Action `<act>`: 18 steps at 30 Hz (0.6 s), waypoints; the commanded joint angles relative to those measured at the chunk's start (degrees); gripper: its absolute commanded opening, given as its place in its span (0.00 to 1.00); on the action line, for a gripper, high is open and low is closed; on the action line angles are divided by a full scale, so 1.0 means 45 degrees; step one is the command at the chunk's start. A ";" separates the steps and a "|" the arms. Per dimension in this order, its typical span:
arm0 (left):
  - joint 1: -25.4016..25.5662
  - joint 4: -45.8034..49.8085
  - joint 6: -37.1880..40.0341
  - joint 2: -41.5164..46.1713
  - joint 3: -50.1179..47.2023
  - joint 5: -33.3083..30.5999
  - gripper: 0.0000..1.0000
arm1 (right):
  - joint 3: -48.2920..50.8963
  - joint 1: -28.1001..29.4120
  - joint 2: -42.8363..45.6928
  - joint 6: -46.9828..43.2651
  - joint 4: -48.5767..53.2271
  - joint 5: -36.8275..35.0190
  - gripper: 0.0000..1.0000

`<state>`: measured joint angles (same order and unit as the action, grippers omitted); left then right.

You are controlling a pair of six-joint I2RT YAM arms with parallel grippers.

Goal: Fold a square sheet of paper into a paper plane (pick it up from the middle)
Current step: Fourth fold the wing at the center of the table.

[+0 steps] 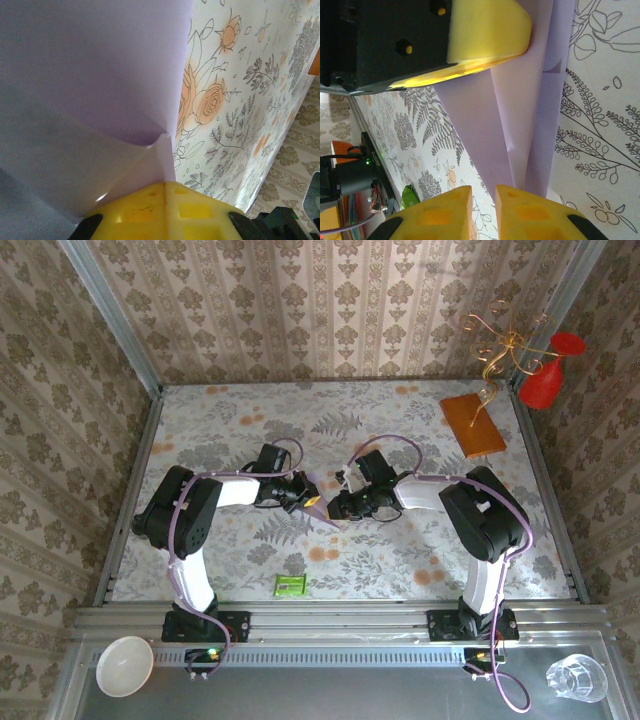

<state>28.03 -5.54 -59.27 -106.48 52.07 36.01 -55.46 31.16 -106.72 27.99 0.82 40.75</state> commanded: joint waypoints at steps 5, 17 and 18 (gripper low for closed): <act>-0.0094 0.0235 0.0376 -0.0090 0.0157 -0.0006 0.09 | -0.0333 0.0068 -0.0312 -0.0321 0.0627 -0.0031 0.22; -0.0061 0.0176 0.0377 -0.0050 -0.0029 0.0025 0.09 | -0.0374 0.0107 -0.0588 -0.0321 0.0729 0.0174 0.21; -0.0061 0.0195 0.0361 -0.0050 -0.0030 0.0006 0.09 | -0.0371 0.0108 -0.0601 -0.0320 0.0732 0.0182 0.21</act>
<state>28.05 -5.56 -58.89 -106.48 52.07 36.03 -55.79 31.20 -108.05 27.18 2.02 40.73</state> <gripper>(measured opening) 0.094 0.216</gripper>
